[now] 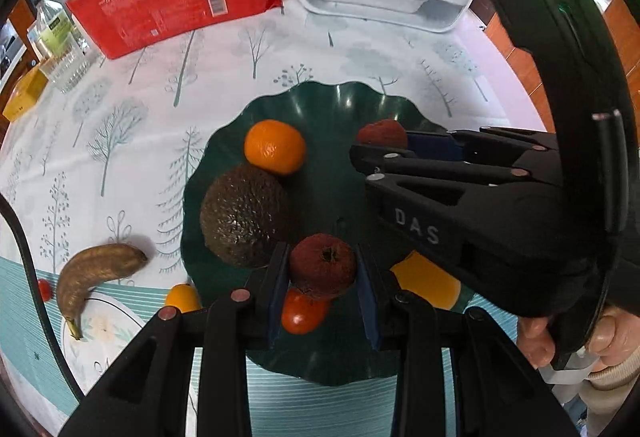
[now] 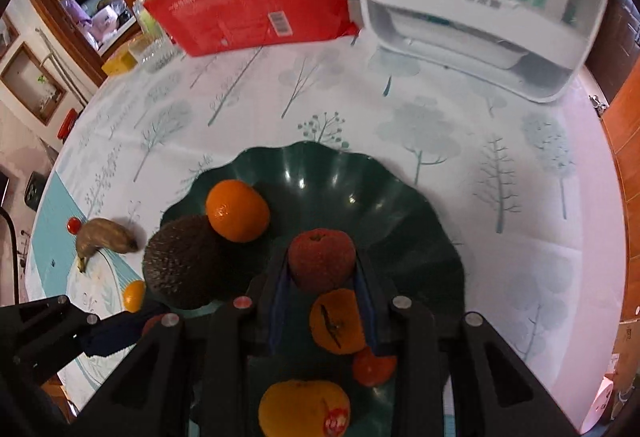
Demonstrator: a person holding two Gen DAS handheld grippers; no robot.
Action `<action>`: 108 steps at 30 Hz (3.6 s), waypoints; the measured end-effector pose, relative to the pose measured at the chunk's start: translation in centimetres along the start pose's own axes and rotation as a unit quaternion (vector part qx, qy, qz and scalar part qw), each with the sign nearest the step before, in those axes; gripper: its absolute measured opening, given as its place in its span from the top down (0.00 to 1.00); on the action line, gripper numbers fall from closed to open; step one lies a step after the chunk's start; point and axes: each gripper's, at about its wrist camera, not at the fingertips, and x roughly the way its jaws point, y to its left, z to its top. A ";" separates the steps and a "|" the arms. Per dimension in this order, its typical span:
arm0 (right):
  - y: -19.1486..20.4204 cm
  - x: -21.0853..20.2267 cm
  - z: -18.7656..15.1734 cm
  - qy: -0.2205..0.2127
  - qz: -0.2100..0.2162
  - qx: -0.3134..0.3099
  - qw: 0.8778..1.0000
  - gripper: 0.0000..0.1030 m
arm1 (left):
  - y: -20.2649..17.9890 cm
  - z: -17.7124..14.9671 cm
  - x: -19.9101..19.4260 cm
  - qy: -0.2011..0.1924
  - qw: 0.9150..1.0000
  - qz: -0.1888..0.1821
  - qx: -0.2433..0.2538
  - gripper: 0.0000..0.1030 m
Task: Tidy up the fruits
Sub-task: 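Lower the apples onto the green plate and open both tools, then withdraw both open tools from the green plate toward the white plate, then grasp a small red tomato with the left tool while the right tool grasps a tangerine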
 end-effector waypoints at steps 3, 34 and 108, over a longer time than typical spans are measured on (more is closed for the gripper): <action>0.2 0.7 0.0 0.006 0.002 -0.006 1.000 0.69 | 0.2 0.1 0.1 0.000 1.000 0.000 -0.004 0.49; 2.0 -6.6 -2.1 -0.054 0.013 0.003 0.998 0.61 | 1.9 -3.6 -7.9 -0.058 0.998 -0.020 0.001 0.29; 18.8 3.4 -8.3 -0.071 -0.100 0.285 0.951 0.61 | 35.2 -7.6 -0.6 -0.013 1.000 0.015 -0.022 0.33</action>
